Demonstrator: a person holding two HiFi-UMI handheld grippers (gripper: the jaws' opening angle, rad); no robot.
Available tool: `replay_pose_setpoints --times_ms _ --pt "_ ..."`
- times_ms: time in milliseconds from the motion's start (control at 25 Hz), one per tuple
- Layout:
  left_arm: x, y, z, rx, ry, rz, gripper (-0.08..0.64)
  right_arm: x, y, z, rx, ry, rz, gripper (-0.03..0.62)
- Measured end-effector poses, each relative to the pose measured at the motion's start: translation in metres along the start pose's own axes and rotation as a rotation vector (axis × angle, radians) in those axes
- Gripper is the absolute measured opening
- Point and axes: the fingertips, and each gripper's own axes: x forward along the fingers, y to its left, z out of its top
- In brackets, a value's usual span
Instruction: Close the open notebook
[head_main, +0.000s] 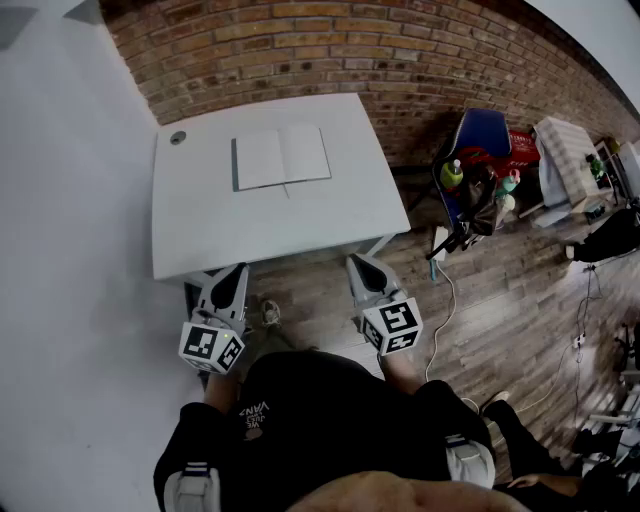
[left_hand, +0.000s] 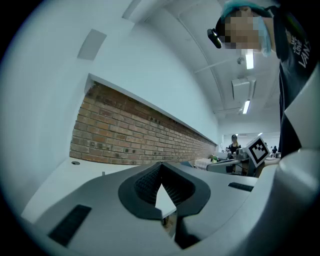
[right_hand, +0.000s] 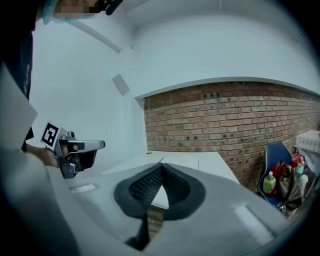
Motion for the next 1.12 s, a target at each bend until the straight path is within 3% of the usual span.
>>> replay_pose_setpoints --times_ms 240,480,800,1120 --pt "0.012 0.012 0.003 -0.016 0.000 -0.008 0.012 0.016 -0.003 0.013 0.034 -0.061 0.012 -0.002" --pt "0.028 0.038 -0.006 -0.052 0.017 -0.018 0.011 0.048 -0.010 0.012 0.023 -0.034 -0.014 -0.002" --pt "0.067 0.101 -0.009 -0.085 0.060 -0.025 0.012 0.115 -0.023 0.023 0.015 -0.019 -0.066 -0.002" --pt "0.110 0.164 0.001 -0.070 0.095 -0.099 0.012 0.177 -0.028 0.041 0.037 -0.032 -0.145 -0.002"
